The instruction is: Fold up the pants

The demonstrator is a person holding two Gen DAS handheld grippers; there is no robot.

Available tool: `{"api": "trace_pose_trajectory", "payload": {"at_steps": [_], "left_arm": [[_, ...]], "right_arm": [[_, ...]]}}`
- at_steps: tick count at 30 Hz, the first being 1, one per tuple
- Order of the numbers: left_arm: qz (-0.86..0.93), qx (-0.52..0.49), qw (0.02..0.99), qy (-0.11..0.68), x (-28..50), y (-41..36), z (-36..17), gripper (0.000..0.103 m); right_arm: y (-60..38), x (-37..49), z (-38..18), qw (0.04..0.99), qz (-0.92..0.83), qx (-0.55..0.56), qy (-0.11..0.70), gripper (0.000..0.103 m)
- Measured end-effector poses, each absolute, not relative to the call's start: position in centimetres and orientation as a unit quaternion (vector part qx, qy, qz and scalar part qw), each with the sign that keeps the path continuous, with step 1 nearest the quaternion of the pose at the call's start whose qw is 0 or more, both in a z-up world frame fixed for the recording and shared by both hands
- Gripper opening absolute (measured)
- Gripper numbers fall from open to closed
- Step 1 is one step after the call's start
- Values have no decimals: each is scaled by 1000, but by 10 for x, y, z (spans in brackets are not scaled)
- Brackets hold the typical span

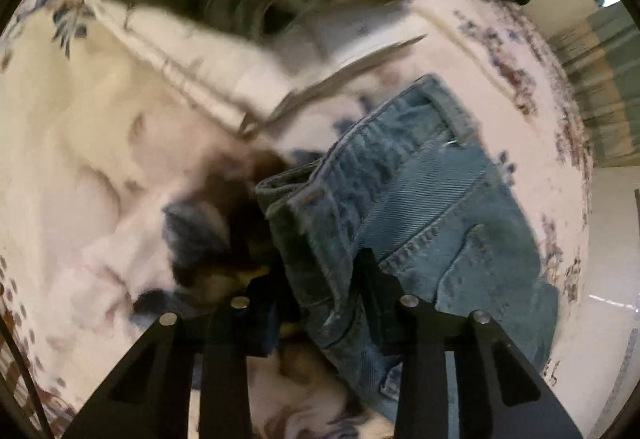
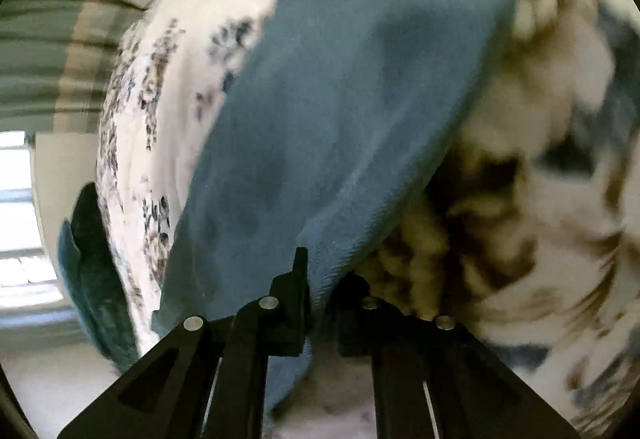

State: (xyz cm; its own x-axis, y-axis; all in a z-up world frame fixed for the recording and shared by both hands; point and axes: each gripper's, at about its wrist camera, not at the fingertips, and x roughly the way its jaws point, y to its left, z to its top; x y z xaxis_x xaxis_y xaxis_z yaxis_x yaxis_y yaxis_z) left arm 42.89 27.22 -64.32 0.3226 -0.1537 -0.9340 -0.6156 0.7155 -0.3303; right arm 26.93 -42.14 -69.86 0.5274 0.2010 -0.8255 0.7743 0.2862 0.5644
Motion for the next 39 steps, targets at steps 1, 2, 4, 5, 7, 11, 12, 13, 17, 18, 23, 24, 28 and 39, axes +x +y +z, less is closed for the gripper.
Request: {"api": "trace_pose_trajectory", "payload": {"at_steps": [1, 2, 4, 5, 7, 11, 12, 13, 17, 18, 23, 24, 28, 39], "left_arm": [[158, -342, 736, 563, 429, 272, -645, 33], [157, -337, 737, 565, 431, 271, -644, 33], [156, -329, 736, 570, 432, 268, -637, 35], [154, -323, 737, 574, 430, 263, -632, 35], [141, -294, 738, 591, 424, 243, -614, 44], [93, -235, 751, 609, 404, 195, -574, 67], [80, -224, 755, 611, 402, 187, -568, 81], [65, -202, 760, 615, 405, 170, -561, 94], [23, -144, 784, 604, 433, 127, -558, 97], [9, -141, 784, 604, 448, 115, -562, 97], [-14, -129, 781, 611, 515, 79, -584, 98], [-12, -123, 781, 613, 525, 76, -588, 98], [-1, -99, 776, 623, 543, 75, -609, 98], [33, -97, 754, 649, 550, 89, -641, 98]], "right_arm": [[-425, 267, -700, 671, -227, 549, 444, 9], [-428, 263, -708, 660, -238, 554, 448, 9], [-437, 261, -732, 624, -222, 593, 458, 12], [-440, 260, -737, 615, -216, 600, 464, 16], [-441, 261, -731, 607, -204, 599, 481, 29], [-425, 264, -677, 615, -198, 527, 552, 46], [-419, 267, -658, 629, -195, 501, 561, 46], [-412, 271, -645, 640, -192, 483, 565, 47], [-357, 346, -601, 696, -74, 360, 617, 68], [-339, 377, -600, 709, -25, 316, 631, 68], [-237, 510, -625, 716, 165, 4, 678, 68], [-225, 517, -633, 705, 178, -45, 684, 68], [-181, 548, -661, 650, 272, -214, 677, 26], [-233, 584, -701, 673, 198, -91, 707, 3]]}}
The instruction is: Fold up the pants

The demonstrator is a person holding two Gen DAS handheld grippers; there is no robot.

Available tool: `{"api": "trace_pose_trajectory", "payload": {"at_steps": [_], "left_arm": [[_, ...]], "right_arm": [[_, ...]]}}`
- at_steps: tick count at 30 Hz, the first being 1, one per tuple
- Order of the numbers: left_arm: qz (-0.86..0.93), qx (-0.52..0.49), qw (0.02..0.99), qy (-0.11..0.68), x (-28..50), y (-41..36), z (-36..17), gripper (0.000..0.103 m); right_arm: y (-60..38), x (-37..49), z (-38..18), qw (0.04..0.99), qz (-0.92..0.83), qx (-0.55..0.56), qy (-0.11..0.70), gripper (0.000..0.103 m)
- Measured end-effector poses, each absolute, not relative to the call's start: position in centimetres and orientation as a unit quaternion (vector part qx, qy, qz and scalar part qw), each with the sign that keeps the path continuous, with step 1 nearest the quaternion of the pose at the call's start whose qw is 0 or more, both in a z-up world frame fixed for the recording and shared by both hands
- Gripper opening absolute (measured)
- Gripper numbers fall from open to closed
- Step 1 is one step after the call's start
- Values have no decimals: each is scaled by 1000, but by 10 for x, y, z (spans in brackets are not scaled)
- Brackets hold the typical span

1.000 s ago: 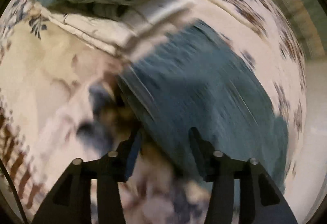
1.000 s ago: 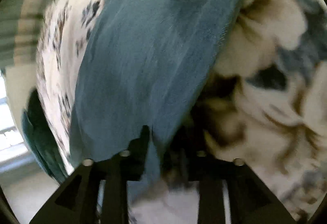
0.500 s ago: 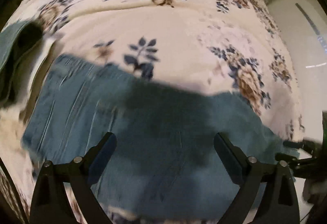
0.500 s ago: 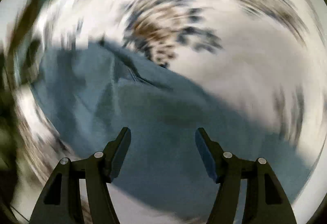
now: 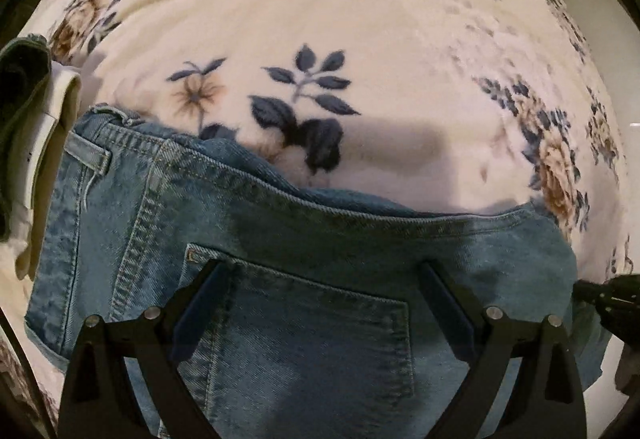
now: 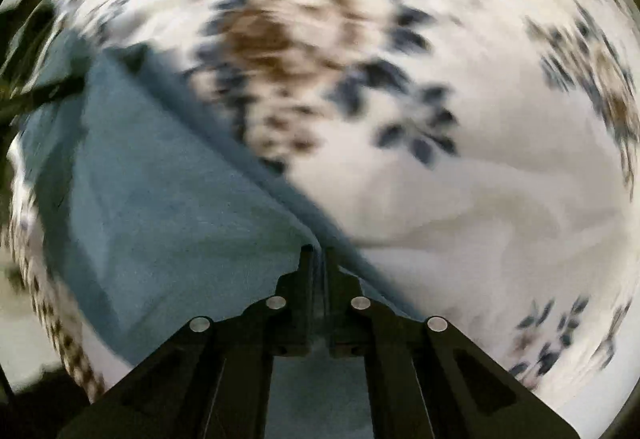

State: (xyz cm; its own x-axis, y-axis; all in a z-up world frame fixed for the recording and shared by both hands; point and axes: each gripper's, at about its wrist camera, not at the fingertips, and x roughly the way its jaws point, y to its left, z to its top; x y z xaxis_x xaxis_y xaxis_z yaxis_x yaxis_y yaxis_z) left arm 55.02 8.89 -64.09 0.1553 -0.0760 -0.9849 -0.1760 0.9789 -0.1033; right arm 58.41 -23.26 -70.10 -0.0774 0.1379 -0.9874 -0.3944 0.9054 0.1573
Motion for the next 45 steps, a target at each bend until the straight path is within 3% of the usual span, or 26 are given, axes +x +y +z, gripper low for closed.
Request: {"api": "trace_pose_trajectory", "payload": {"at_steps": [6, 9, 10, 11, 13, 17, 20, 25, 30, 34, 36, 39, 40, 41, 45], "left_arm": [[-7, -112, 775, 621, 556, 57, -604, 98], [-29, -72, 765, 639, 572, 23, -619, 98], [-25, -56, 764, 643, 578, 18, -626, 98], [-17, -39, 760, 648, 588, 12, -635, 98], [-3, -34, 756, 654, 604, 10, -648, 98], [11, -45, 752, 658, 616, 10, -653, 98], [-1, -49, 775, 631, 605, 3, -626, 98], [-37, -54, 804, 591, 552, -19, -574, 100], [-38, -29, 794, 606, 490, -51, -578, 100], [-42, -15, 767, 640, 447, -82, -603, 100], [-44, -22, 755, 654, 433, -93, -612, 100], [-44, -13, 754, 655, 425, -111, -617, 100], [-46, -9, 755, 654, 424, -117, -618, 100], [-47, -3, 757, 651, 424, -124, -617, 100], [-49, 11, 772, 634, 427, -137, -610, 100]], "right_arm": [[-268, 593, -717, 675, 167, 33, 718, 4], [-300, 595, -711, 666, 153, 125, 719, 14], [-310, 594, -706, 669, 147, 150, 713, 28], [-321, 590, -699, 675, 138, 174, 703, 52], [-339, 579, -685, 691, 122, 204, 683, 75], [-374, 524, -664, 709, 62, 262, 652, 75], [-395, 468, -660, 713, 11, 343, 612, 75], [-475, 340, -656, 697, -145, 495, 497, 75], [-553, 237, -669, 660, -272, 553, 430, 74], [-589, 226, -672, 680, -273, 554, 395, 60], [-603, 238, -675, 691, -265, 542, 398, 59], [-614, 260, -702, 674, -246, 527, 455, 49], [-614, 268, -712, 670, -237, 522, 472, 25], [-611, 275, -717, 671, -242, 503, 488, 8], [-603, 285, -706, 704, -273, 432, 493, 7]]}}
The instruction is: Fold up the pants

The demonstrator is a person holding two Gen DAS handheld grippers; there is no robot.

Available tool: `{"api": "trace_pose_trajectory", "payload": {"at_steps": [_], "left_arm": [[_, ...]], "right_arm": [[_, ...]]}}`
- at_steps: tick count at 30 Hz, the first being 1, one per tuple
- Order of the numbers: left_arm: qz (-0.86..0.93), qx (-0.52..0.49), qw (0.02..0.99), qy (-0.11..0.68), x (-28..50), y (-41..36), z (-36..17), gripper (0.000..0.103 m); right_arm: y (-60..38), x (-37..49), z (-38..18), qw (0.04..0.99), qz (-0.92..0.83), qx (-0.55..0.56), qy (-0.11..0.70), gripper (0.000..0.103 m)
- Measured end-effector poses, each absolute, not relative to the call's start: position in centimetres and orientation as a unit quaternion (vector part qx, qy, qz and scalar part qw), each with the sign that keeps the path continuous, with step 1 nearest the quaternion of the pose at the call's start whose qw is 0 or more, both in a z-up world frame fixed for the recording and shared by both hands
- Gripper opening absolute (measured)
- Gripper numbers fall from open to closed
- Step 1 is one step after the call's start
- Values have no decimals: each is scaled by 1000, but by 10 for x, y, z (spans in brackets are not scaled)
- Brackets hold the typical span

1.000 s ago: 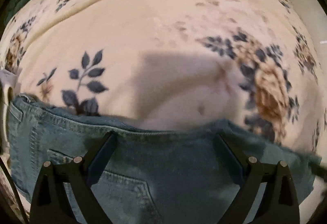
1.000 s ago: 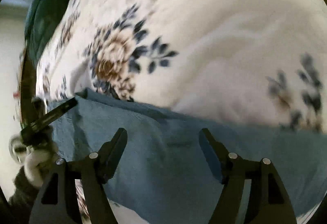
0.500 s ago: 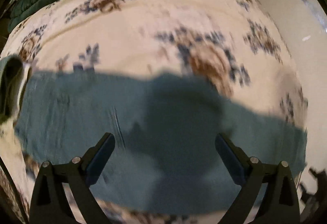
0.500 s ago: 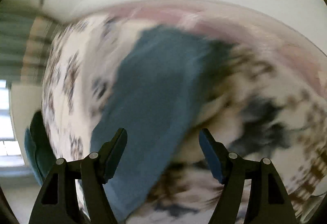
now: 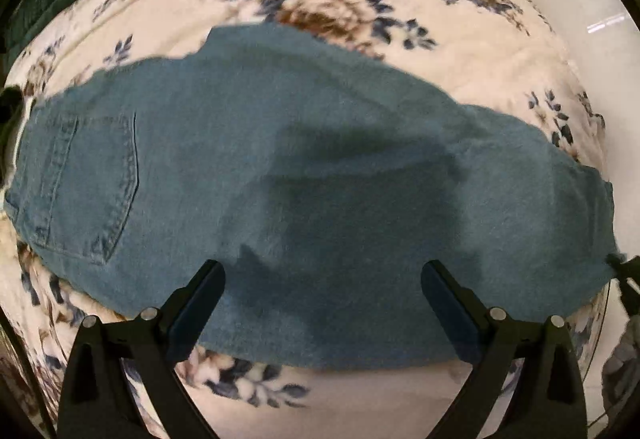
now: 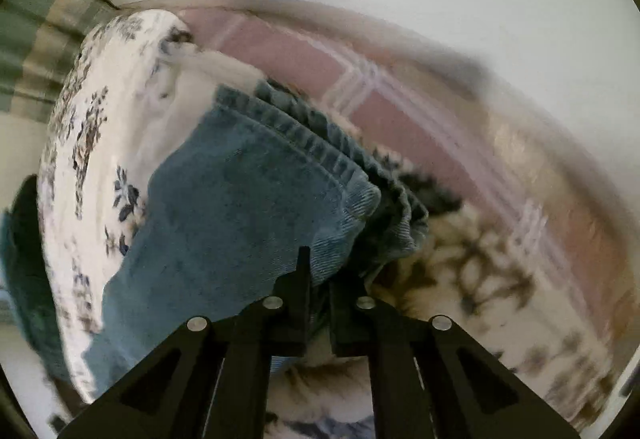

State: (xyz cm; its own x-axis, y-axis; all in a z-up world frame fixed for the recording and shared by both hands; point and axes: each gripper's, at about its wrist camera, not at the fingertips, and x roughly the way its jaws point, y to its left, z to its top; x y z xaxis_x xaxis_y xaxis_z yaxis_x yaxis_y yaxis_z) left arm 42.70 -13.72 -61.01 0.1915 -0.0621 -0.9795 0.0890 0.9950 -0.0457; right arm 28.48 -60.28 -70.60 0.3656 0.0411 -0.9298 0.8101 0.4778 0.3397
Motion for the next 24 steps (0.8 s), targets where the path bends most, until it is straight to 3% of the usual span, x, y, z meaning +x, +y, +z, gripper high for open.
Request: {"api": "trace_pose_trajectory", "payload": {"at_steps": [4, 9, 13, 15, 16, 17, 20, 24], "left_arm": [[-44, 13, 777, 627, 432, -137, -614, 100], [-27, 13, 772, 635, 440, -131, -624, 100], [-14, 13, 782, 623, 447, -124, -613, 100], [-3, 6, 788, 616, 459, -118, -606, 100], [3, 3, 790, 613, 466, -115, -604, 100], [9, -2, 792, 610, 476, -113, -603, 100], [19, 4, 797, 604, 505, -111, -603, 100], [23, 34, 802, 596, 539, -118, -610, 100]], "right_arm": [[-593, 276, -675, 748, -291, 386, 454, 6], [-611, 265, -726, 685, -269, 473, 484, 8], [-617, 256, -693, 672, -267, 504, 473, 23], [-603, 268, -659, 697, -257, 458, 489, 44], [-590, 283, -640, 714, -237, 429, 500, 62], [-578, 297, -628, 726, -221, 407, 509, 72], [-541, 351, -616, 745, -145, 354, 547, 72], [-467, 449, -654, 724, -47, 264, 635, 72]]}}
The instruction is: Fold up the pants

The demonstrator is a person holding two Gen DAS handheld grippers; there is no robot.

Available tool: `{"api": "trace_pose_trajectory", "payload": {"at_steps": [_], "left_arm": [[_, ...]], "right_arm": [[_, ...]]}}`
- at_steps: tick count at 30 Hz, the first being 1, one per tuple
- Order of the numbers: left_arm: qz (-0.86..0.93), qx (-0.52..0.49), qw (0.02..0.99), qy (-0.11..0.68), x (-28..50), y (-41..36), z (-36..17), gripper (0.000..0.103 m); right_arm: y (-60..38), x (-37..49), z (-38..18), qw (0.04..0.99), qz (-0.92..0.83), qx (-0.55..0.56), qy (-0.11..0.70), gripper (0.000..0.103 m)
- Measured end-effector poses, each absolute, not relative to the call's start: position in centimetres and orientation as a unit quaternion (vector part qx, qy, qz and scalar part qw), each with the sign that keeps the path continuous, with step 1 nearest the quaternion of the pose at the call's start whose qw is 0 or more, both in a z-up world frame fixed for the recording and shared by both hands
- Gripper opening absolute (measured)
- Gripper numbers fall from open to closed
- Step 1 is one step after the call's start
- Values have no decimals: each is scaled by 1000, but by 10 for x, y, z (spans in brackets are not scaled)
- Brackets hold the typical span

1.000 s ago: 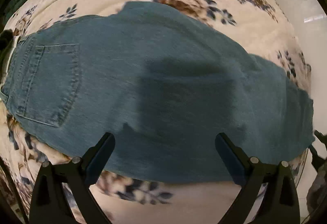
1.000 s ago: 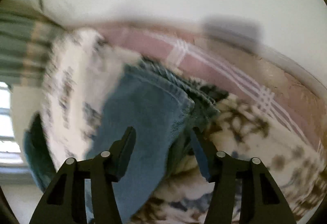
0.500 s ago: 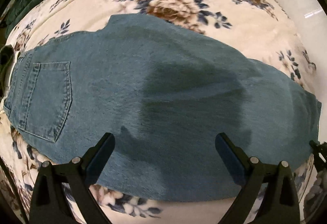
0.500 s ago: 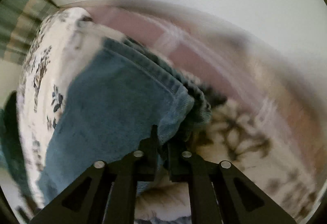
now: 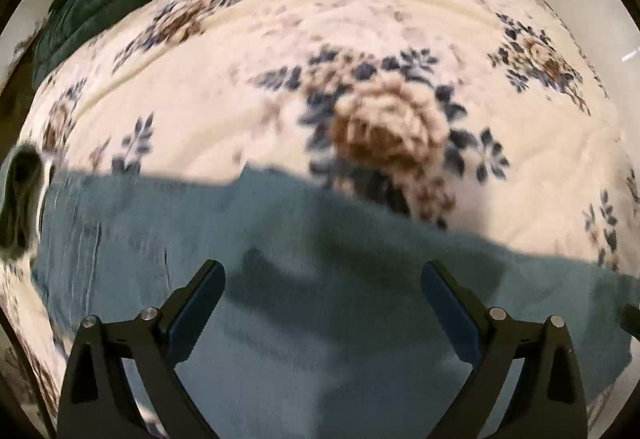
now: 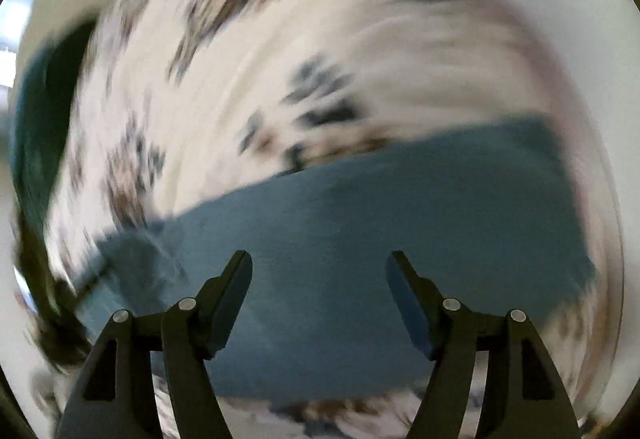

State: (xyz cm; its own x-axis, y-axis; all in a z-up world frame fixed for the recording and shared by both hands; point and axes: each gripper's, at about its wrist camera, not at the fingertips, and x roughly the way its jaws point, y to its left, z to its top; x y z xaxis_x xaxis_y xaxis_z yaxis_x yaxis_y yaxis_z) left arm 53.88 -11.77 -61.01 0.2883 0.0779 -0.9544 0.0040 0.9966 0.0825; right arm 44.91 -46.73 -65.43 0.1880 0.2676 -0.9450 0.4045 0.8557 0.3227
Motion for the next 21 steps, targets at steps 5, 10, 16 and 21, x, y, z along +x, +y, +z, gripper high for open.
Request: {"api": "trace_pose_trajectory", "payload": {"at_steps": [5, 10, 16, 21], "left_arm": [[23, 69, 798, 599, 556, -124, -624, 100], [32, 88, 791, 605, 566, -117, -643, 101], [62, 48, 781, 619, 590, -87, -658, 101], [38, 22, 795, 605, 583, -84, -629, 101]], "right_arm": [[-387, 522, -700, 708, -1, 158, 688, 72], [-361, 527, -713, 730, -39, 26, 682, 27], [-383, 521, -719, 724, -56, 80, 682, 14], [-395, 522, -705, 719, -54, 133, 680, 19]]}}
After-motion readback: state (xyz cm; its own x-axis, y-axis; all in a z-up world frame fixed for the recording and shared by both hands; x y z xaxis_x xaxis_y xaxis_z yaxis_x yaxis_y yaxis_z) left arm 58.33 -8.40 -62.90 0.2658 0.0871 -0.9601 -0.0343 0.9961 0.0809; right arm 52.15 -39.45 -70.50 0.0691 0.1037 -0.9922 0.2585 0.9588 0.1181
